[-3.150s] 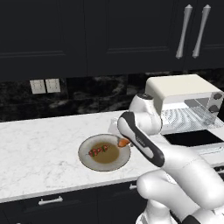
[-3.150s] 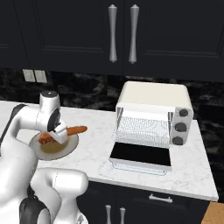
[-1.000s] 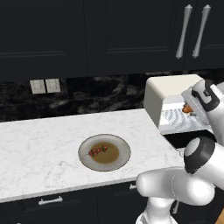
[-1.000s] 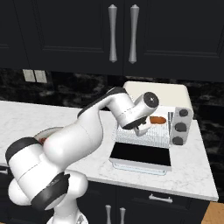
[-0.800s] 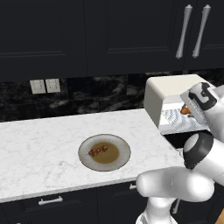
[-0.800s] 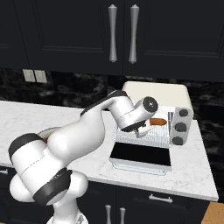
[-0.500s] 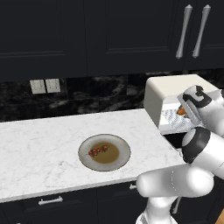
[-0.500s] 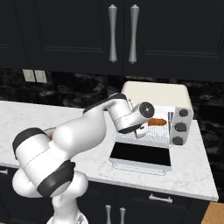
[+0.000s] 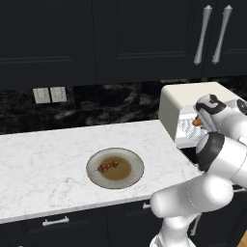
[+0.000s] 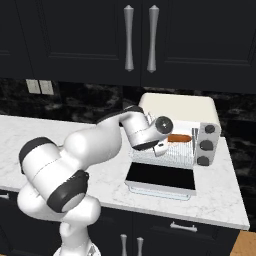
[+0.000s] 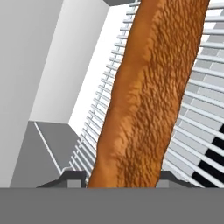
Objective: Pick up the kebab skewer and baguette bread, and place them inside the toaster oven. Close the toaster oven door and start by setting the timer.
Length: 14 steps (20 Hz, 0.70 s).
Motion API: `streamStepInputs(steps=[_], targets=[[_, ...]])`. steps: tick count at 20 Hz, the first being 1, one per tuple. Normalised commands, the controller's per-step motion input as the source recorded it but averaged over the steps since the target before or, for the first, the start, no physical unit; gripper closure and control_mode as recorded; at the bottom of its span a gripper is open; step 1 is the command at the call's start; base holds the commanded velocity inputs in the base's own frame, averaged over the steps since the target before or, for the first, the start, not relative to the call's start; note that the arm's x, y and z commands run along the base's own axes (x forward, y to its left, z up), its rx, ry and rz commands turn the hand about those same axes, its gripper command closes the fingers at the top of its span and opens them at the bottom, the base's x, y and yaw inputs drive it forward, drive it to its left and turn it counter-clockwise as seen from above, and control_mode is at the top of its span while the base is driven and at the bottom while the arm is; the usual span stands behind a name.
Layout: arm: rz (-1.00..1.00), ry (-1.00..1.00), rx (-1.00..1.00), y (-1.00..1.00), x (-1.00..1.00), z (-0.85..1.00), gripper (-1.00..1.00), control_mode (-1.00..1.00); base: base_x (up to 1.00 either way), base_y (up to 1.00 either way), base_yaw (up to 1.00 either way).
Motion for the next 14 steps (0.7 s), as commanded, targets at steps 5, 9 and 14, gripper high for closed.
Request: streamStepInputs(steps=[5, 9, 14], targets=[[-0.06, -0.01, -0.01, 0.00, -0.02, -0.32, -1.00, -1.00, 0.00, 0.00, 0.00], [-0.07, -0.03, 0.00, -0.01, -0.21, -0.12, -1.00, -1.00, 0.00, 0.00, 0.00], [-0.09, 0.00, 0.00, 0.00, -0.21, -0.08, -1.00, -1.00, 0.00, 0.00, 0.00]])
